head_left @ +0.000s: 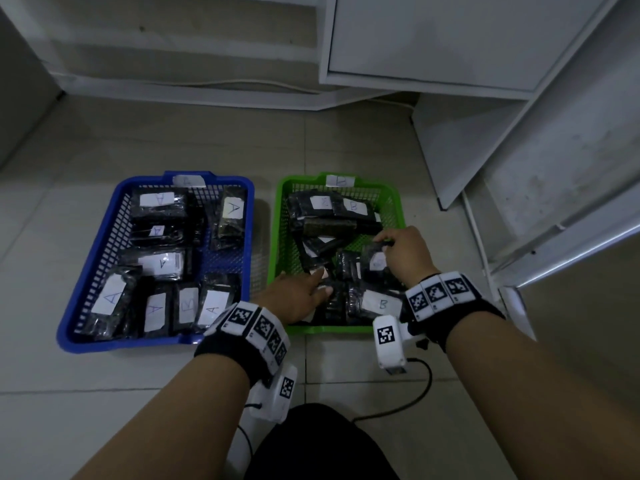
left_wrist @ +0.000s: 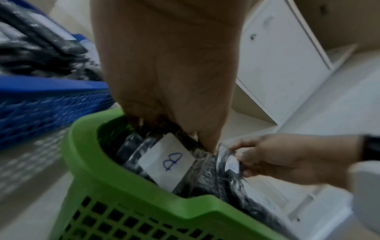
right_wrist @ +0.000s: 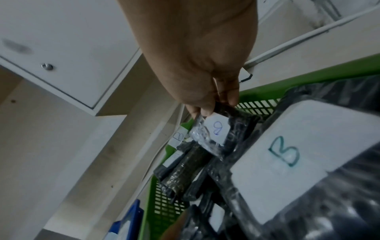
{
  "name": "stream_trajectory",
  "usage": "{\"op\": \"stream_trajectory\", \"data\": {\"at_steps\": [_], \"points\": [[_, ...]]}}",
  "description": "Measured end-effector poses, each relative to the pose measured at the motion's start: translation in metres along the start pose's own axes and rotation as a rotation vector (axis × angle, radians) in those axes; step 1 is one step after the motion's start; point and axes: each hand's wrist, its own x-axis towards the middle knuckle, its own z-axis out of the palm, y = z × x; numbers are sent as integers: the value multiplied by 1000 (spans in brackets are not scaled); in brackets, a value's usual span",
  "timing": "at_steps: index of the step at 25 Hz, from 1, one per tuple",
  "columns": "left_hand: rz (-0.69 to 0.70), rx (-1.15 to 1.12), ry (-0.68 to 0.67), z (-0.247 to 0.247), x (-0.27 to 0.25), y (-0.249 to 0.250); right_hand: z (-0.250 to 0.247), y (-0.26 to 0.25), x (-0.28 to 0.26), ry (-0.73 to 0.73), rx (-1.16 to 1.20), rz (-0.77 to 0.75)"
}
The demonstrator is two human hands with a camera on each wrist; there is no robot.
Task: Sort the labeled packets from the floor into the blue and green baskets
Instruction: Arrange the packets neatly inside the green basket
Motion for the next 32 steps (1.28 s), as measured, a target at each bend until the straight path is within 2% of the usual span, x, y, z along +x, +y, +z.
{"op": "stream_trajectory", "data": {"at_steps": [2, 3, 5, 8, 10, 13, 14, 16, 19, 22, 24, 27, 30, 32], "points": [[-32, -35, -60, -6, 2, 2, 8, 4, 8, -123, -136, -37], [-36, -55, -50, -11, 3, 4, 10, 4, 11, -174, -214, -45], [-37, -80, 61, -23, 9, 1, 11, 3, 13, -225, -327, -74], [-47, -61, 206, -39, 28, -13, 9, -9, 14, -143, -278, -157], [-72, -39, 172, -45, 42, -21, 7, -24, 19, -179, -194, -197], [-107, -56, 118, -51, 56, -20, 11, -53, 27, -487, -223, -239], [-123, -78, 110, -53, 58, -19, 16, -61, 28, -587, -225, -219], [-139, -124, 101, -57, 61, -21, 29, -73, 28, -756, -162, -81], [-97, -133, 65, -62, 62, -23, 44, -82, 33, -798, -13, 102], [-76, 34, -1, -63, 59, -21, 50, -81, 38, -908, 114, 245], [-69, 130, -41, -63, 56, -18, 53, -80, 37, -936, 149, 226], [-88, 170, -40, -63, 50, -18, 54, -83, 35, -896, 171, 159], [-67, 104, 79, -65, 44, -21, 54, -84, 33, -906, -70, 46], [-32, 232, 186, -62, 42, -27, 52, -86, 30, -939, -220, 2]]}}
